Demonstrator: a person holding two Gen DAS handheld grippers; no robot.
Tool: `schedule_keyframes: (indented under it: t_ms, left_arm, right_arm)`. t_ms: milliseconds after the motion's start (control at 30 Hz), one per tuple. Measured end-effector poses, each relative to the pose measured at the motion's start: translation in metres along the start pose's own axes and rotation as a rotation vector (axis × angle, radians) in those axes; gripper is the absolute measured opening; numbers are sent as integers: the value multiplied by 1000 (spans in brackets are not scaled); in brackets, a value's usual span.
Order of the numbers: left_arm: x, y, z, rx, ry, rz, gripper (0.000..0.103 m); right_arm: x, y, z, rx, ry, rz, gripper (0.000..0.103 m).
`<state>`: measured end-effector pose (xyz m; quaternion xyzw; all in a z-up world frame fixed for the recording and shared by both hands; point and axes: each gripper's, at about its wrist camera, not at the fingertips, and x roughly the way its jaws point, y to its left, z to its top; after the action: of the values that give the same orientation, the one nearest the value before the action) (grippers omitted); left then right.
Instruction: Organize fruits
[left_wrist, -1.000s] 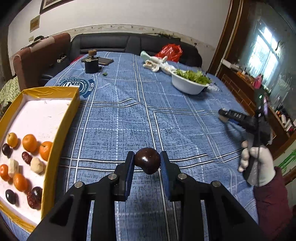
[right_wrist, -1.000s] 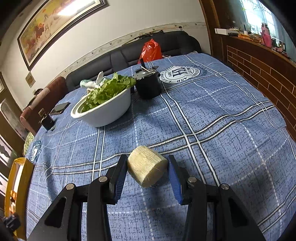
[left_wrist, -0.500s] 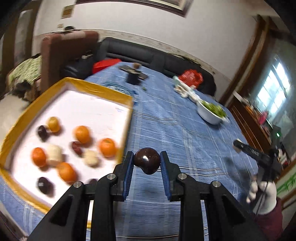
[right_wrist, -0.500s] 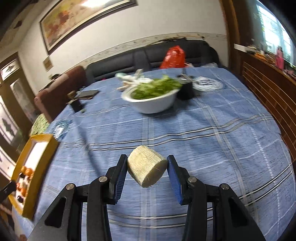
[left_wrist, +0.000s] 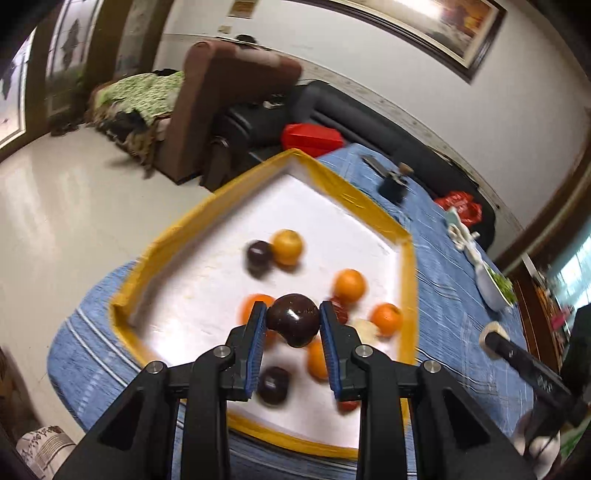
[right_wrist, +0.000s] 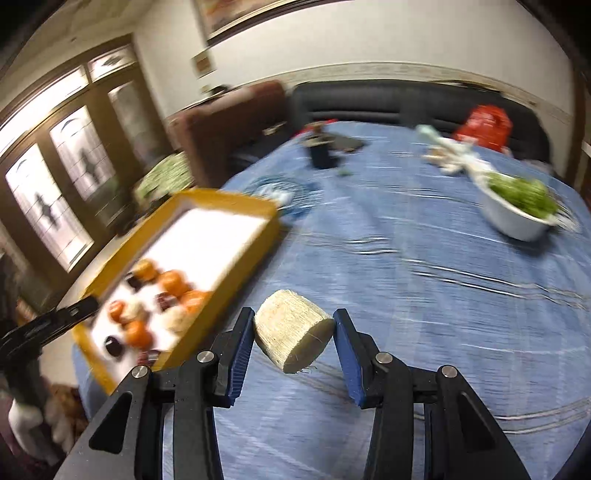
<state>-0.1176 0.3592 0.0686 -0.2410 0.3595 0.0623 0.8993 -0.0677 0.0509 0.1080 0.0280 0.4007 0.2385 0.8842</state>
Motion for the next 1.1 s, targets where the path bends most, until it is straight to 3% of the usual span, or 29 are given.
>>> schedule_keyframes:
  t_ms: [200,400,533,600,633,933,1100]
  left_arm:
    - [11,19,8,-11,-2,44,27]
    - [18,25,10,11,-10,80,28]
    - [17,26,12,12,-18,66,34]
    - [12,26,12,4,-35,54,59]
    - [10,26,12,1,-44,50,67]
    - [0,29,14,-22,-62,39,69]
    - [-8,33,15,-43,-68,35,74]
  right_arm:
    - [34,77,-2,-119,61,111,48]
    - [71,122,-5,-193,113,132,48]
    - [91,132,1,-200,132,123,48]
    - [99,132,1,-191,145,125,48]
    - [103,133,2,-186,150,127,48]
    - [114,138,6,-192,137,92,49]
    - [100,137,10,-176,92,109,62]
